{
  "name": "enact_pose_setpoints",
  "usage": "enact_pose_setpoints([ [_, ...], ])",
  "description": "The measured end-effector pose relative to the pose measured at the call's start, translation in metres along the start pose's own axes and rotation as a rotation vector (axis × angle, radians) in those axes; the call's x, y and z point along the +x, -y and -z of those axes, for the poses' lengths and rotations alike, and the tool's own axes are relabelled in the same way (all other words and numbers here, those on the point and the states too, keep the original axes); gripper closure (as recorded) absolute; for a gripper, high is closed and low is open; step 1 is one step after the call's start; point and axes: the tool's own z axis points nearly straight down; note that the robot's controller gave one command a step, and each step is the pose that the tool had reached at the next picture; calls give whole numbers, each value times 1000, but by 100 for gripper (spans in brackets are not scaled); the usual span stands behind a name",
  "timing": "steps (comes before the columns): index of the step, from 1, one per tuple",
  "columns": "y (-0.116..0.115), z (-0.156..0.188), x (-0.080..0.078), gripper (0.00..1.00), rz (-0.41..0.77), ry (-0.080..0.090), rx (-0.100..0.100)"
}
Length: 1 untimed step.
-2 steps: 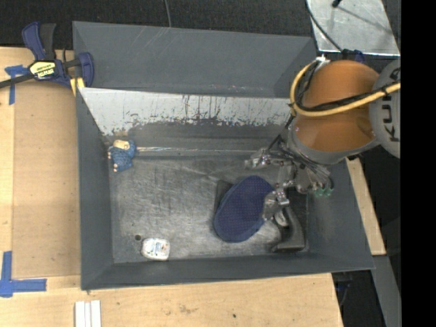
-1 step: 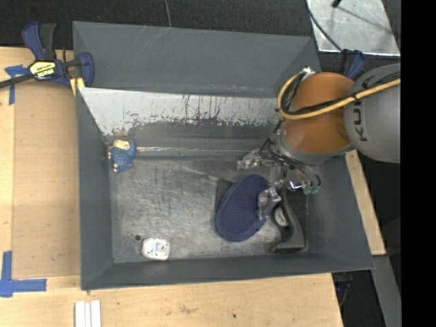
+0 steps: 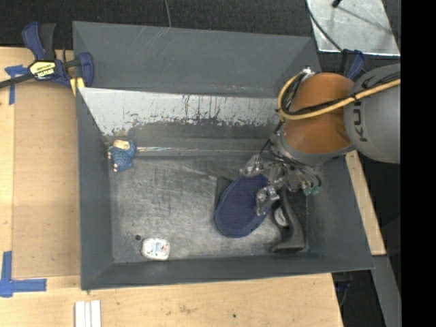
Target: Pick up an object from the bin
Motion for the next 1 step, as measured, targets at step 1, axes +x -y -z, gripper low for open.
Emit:
enact_pose_setpoints([
  [1,-2,137,12,100,-14,17,7],
])
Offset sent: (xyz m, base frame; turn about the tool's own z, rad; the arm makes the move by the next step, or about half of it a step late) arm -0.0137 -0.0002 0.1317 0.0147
